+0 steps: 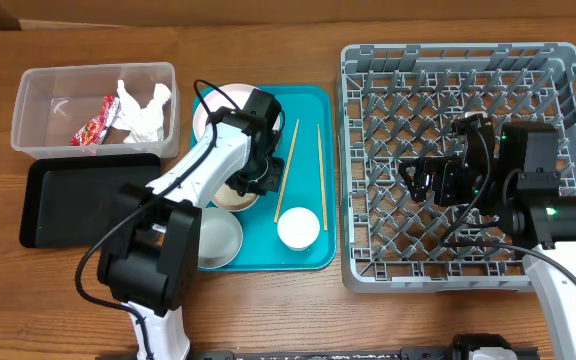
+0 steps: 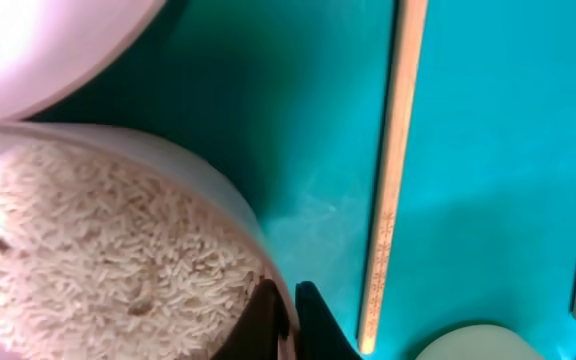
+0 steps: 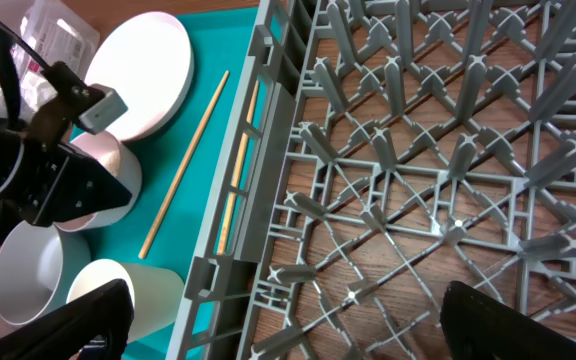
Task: Sort waste into correct bins and load items into the dishwasher
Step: 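Move the left gripper to the pink bowl of rice and grasp its rim, then carry the bowl over the black tray and tip the rice out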
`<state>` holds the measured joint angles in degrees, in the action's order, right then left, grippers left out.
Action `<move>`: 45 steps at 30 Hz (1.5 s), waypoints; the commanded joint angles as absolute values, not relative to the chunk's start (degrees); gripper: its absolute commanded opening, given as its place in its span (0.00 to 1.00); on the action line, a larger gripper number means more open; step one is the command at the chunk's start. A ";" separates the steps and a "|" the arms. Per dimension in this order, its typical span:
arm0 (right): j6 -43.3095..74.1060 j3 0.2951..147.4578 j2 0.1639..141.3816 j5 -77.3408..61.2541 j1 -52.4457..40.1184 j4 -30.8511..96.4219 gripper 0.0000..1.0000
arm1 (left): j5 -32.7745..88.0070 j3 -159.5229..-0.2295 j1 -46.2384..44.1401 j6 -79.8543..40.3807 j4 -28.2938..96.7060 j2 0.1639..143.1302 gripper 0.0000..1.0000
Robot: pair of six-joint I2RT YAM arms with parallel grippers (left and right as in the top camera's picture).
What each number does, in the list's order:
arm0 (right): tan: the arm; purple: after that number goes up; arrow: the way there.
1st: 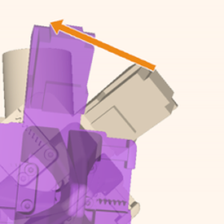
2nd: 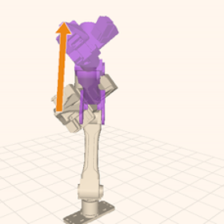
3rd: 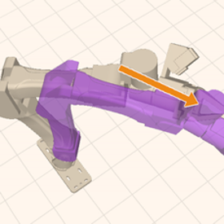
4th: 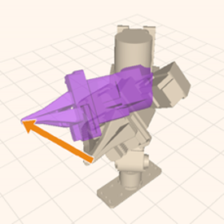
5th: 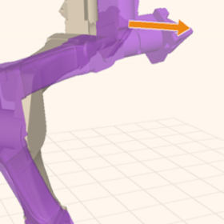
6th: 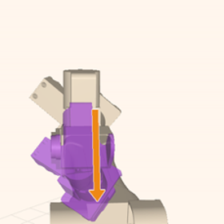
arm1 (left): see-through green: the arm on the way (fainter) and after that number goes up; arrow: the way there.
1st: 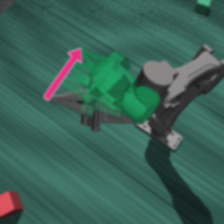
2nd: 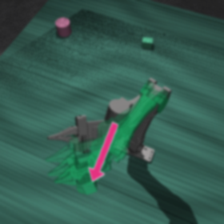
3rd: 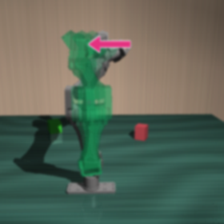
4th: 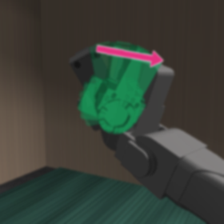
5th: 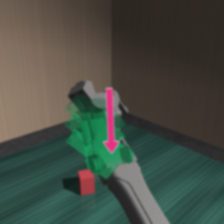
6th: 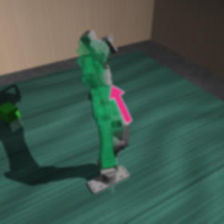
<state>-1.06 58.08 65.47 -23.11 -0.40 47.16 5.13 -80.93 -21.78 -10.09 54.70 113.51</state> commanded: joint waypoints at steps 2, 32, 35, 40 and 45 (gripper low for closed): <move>-0.89 59.59 65.39 -23.24 -0.25 46.87 1.00 | 8.67 -80.66 -22.22 -9.89 54.78 113.91 0.04; -0.86 59.59 65.39 -23.27 -0.25 46.85 1.00 | 29.91 -108.88 9.72 14.02 93.12 100.68 0.04; -0.86 59.59 65.41 -23.27 -0.25 46.85 1.00 | 41.12 -103.70 18.65 20.47 92.66 99.61 0.04; -0.21 59.59 65.39 -23.29 -0.25 46.85 1.00 | 54.83 -93.69 29.91 25.15 88.84 100.01 0.04; -0.21 59.59 65.41 -23.29 -0.25 46.87 1.00 | 59.86 -81.60 36.05 25.30 80.82 100.01 0.04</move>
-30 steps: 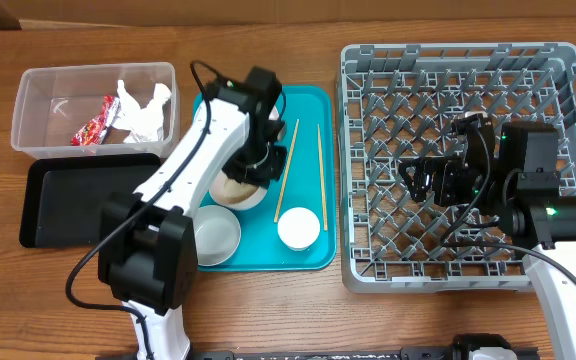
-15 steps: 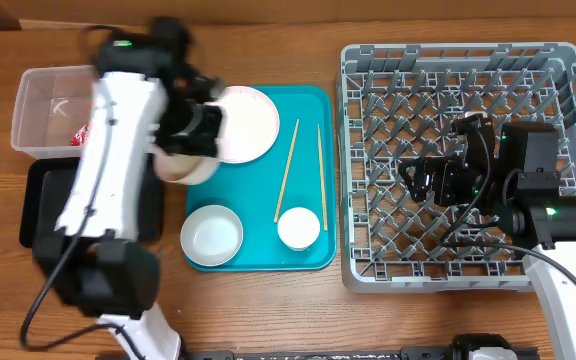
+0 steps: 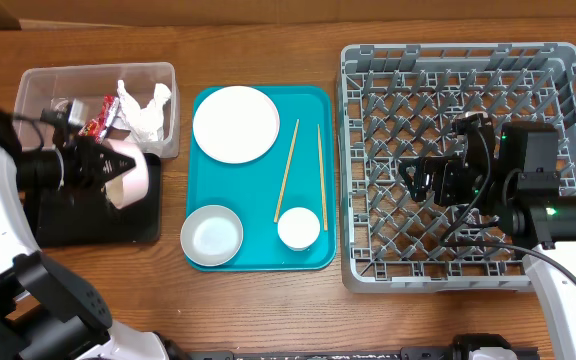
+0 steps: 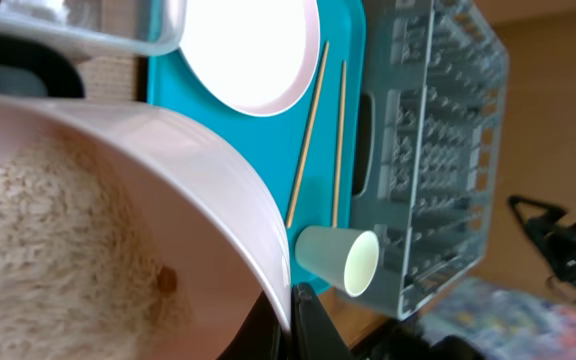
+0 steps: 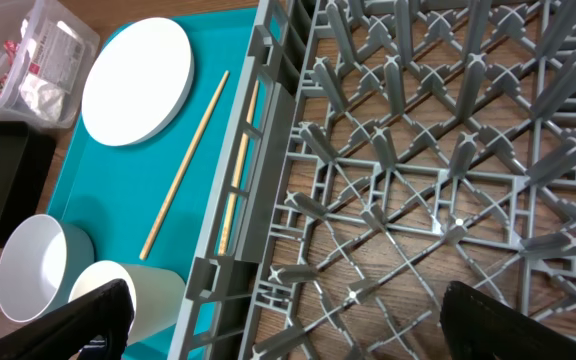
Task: Sort waste into correct bins and load items into the dishwasher
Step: 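Carry the bowl over the black tray and tip the rice out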
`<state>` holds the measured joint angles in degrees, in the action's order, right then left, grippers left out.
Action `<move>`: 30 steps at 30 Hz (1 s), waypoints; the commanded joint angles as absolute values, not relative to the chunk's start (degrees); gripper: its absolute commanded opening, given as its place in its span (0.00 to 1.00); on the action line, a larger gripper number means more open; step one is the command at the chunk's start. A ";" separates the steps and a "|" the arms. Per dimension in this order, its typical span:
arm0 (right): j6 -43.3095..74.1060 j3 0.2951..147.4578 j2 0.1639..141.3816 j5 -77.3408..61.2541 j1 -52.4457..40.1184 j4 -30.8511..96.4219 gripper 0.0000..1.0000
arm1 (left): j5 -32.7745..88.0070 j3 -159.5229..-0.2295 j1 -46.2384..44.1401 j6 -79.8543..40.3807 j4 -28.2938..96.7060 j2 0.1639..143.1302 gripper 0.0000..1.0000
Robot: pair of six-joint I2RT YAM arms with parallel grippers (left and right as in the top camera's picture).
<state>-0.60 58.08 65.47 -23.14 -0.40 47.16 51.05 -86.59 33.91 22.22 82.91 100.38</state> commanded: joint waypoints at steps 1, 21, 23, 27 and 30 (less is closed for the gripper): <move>-0.23 59.59 65.39 -23.29 -0.25 46.87 1.00 | 61.23 -79.11 37.10 25.28 78.67 100.01 0.04; -0.21 59.59 65.41 -23.27 -0.25 46.87 1.00 | 85.62 -67.92 48.75 3.01 53.43 100.01 0.04; -0.21 59.59 65.39 -23.27 -0.25 46.87 1.00 | 87.68 -67.92 49.06 1.56 53.06 100.01 0.04; -0.21 59.59 65.41 -23.27 -0.25 46.87 1.00 | 89.69 -67.92 49.17 -1.80 50.72 100.01 0.04; -0.21 59.59 65.39 -23.27 -0.25 46.87 1.00 | 89.65 -67.92 49.17 -5.80 47.88 100.01 0.04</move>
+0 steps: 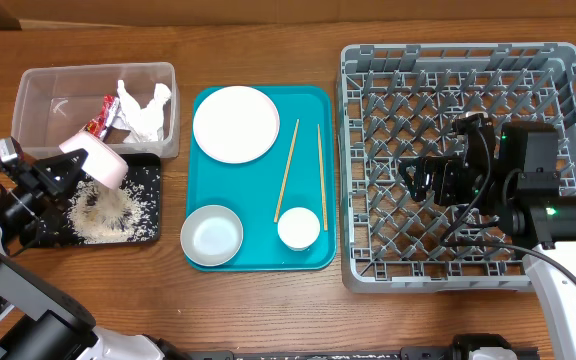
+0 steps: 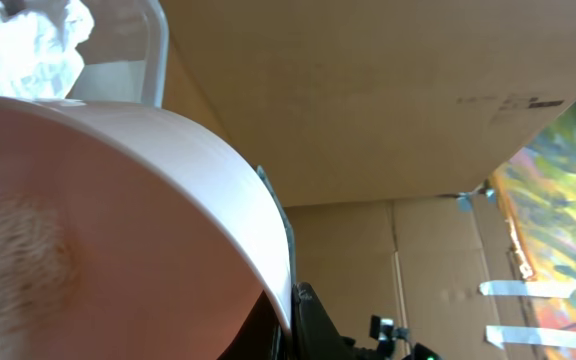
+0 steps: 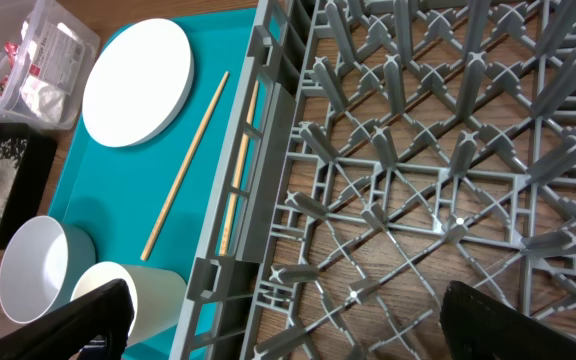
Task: Sort waste into correct bins and load items into the dishwasher
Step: 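Carry the bowl over the black tray and tip the rice out, then return the emptied pink bowl to the teal tray with the left gripper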
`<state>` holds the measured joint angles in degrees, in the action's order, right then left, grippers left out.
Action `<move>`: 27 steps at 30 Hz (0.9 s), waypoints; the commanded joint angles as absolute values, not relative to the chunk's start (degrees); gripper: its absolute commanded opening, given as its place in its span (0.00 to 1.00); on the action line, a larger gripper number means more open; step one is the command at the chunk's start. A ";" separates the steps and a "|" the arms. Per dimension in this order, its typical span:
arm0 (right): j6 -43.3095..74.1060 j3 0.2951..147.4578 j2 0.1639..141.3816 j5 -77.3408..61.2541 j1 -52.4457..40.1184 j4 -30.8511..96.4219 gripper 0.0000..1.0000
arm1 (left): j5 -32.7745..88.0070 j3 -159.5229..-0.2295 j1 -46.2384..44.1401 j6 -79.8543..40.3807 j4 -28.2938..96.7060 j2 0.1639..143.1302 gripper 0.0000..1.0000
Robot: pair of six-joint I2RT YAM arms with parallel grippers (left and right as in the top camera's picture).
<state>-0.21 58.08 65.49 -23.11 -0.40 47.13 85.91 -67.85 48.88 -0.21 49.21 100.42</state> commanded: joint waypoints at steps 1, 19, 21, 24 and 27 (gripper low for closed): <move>-0.21 59.59 65.39 -23.27 -0.25 46.87 1.00 | 89.67 -67.92 49.17 -7.11 47.35 100.01 0.04; -0.21 59.59 65.41 -23.27 -0.25 46.89 1.00 | 83.79 -67.96 48.64 -14.13 41.32 100.01 0.04; -0.21 59.59 65.39 -23.27 -0.25 46.89 1.00 | 83.44 -67.99 48.10 -13.89 41.28 99.94 0.04; -0.21 59.59 65.39 -23.27 -0.25 46.87 1.00 | 83.44 -68.25 45.65 -13.17 41.28 99.31 0.04; -0.21 59.59 65.41 -23.27 -0.25 46.87 1.00 | 80.84 -69.43 40.40 -11.51 41.30 97.14 0.04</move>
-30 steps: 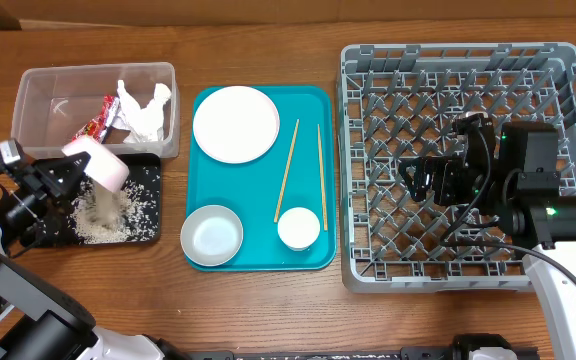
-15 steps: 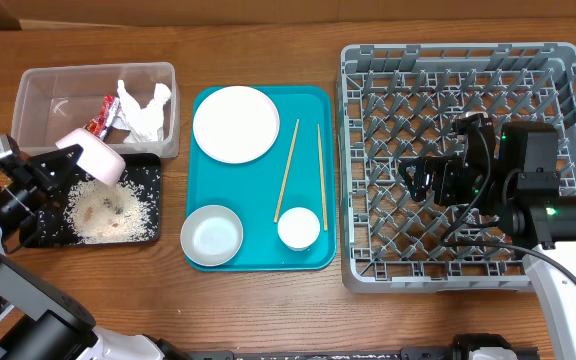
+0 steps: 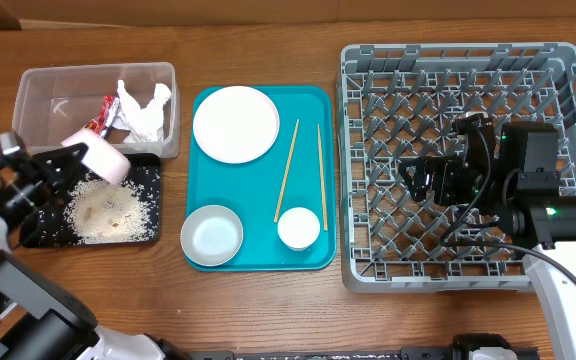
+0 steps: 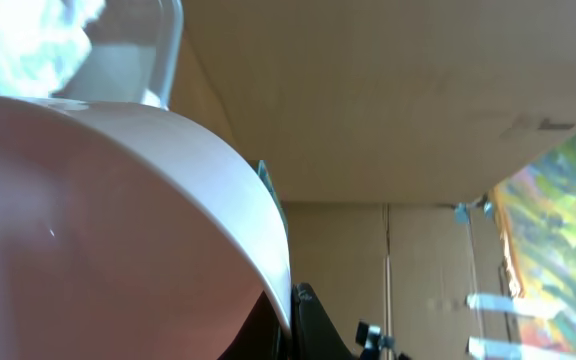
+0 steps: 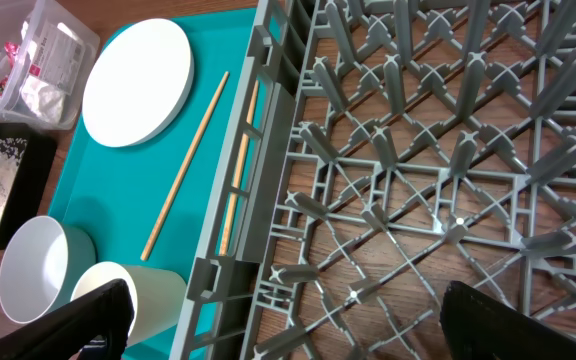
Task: Sort waste into correct bins and load items into the dishwasher
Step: 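Return the emptied pink bowl to the teal tray with the left gripper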
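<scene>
My left gripper is shut on the rim of a pink bowl, which is tipped on its side over the black tray. Cooked rice lies spread on that tray. In the left wrist view the bowl fills the left half and its inside looks bare; my left gripper pinches its rim. My right gripper hangs open over the grey dishwasher rack, its fingers at the bottom corners of the right wrist view, with nothing between them.
A teal tray holds a white plate, two chopsticks, a pale bowl and a paper cup. A clear bin with wrappers and tissue stands behind the black tray.
The heap of rice under the tipped bowl now lies flat on the black tray. The wrist view no longer shows rice inside the bowl. The right arm has not moved.
My left gripper was shut on the rim of the rice bowl on the teal tray. Then it held the full bowl over the black tray. Then the bowl was tipped with rice heaped beneath it. Now the rice lies on the tray and the bowl looks bare.
</scene>
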`<state>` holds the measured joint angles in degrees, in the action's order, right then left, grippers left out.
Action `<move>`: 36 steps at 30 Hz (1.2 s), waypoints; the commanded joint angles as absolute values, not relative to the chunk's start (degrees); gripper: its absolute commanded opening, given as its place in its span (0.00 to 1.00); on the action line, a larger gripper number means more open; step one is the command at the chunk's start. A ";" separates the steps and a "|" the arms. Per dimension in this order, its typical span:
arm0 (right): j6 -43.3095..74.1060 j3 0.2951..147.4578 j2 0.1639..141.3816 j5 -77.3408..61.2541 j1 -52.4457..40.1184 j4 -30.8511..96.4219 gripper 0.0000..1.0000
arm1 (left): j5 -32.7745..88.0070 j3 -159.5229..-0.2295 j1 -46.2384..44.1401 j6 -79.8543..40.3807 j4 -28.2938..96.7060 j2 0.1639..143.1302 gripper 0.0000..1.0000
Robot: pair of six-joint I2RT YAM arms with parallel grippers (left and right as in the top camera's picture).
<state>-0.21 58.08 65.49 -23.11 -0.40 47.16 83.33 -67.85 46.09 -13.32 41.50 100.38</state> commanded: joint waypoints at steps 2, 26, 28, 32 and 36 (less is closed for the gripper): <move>-0.21 59.59 65.39 -23.27 -0.25 46.87 1.00 | 75.44 -70.89 35.40 -11.29 41.30 95.13 0.04; -0.23 59.59 65.41 -23.24 -0.25 46.92 1.00 | -6.22 -79.96 -23.51 2.61 55.16 102.21 0.04; -0.23 59.59 65.41 -23.27 -0.25 46.94 1.00 | -5.82 -79.96 -23.75 2.61 56.03 103.94 0.04; -0.21 59.59 65.41 -23.24 -0.25 46.94 1.00 | -3.44 -79.96 -23.77 2.63 56.93 106.13 0.04; -0.21 59.59 65.41 -23.27 -0.25 46.94 1.00 | -1.80 -80.01 -23.77 2.63 56.99 106.26 0.19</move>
<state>-0.21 58.08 65.49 -23.11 -0.40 47.16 -3.05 -79.64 -23.29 1.93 56.93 105.89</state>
